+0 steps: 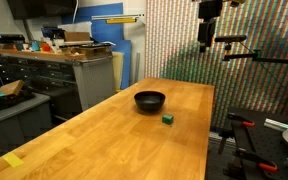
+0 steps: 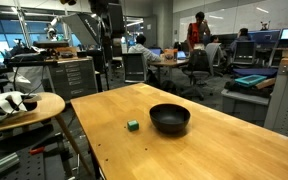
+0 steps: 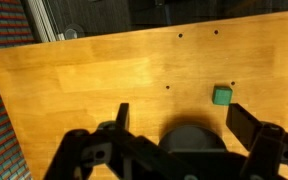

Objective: Put the green block in the black bowl

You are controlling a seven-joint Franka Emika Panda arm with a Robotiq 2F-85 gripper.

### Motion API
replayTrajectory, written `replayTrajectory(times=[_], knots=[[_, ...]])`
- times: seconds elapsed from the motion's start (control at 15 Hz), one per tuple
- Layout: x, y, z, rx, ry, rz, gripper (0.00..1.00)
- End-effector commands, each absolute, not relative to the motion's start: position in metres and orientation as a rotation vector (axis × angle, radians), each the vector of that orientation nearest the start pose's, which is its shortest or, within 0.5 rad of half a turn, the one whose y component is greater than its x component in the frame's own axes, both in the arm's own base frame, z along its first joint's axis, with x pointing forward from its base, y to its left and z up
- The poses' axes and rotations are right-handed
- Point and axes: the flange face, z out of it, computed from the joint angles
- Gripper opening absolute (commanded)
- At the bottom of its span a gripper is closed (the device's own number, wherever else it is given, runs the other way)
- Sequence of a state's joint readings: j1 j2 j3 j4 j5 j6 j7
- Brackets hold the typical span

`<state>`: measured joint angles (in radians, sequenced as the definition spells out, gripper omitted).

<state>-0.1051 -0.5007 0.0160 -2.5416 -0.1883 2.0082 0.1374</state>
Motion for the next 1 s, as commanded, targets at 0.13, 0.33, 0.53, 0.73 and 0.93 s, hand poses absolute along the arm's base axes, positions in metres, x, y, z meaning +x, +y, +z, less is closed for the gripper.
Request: replayTrajectory(times=[0.13, 0.33, 0.53, 0.73, 0.93], knots=[[0.411, 0.002, 0.413, -3.303, 0.378, -0.048, 1.0], [0.426, 0.021, 0.392, -3.286, 0.421, -0.099, 1.0], [0.443, 0.032, 0.365, -3.271, 0.434, -0.162, 1.0], [0.458, 0.037, 0.334, -3.259, 0.364, -0.177, 1.0], [0.468, 0.039, 0.305, -3.238, 0.326, -0.137, 1.0]])
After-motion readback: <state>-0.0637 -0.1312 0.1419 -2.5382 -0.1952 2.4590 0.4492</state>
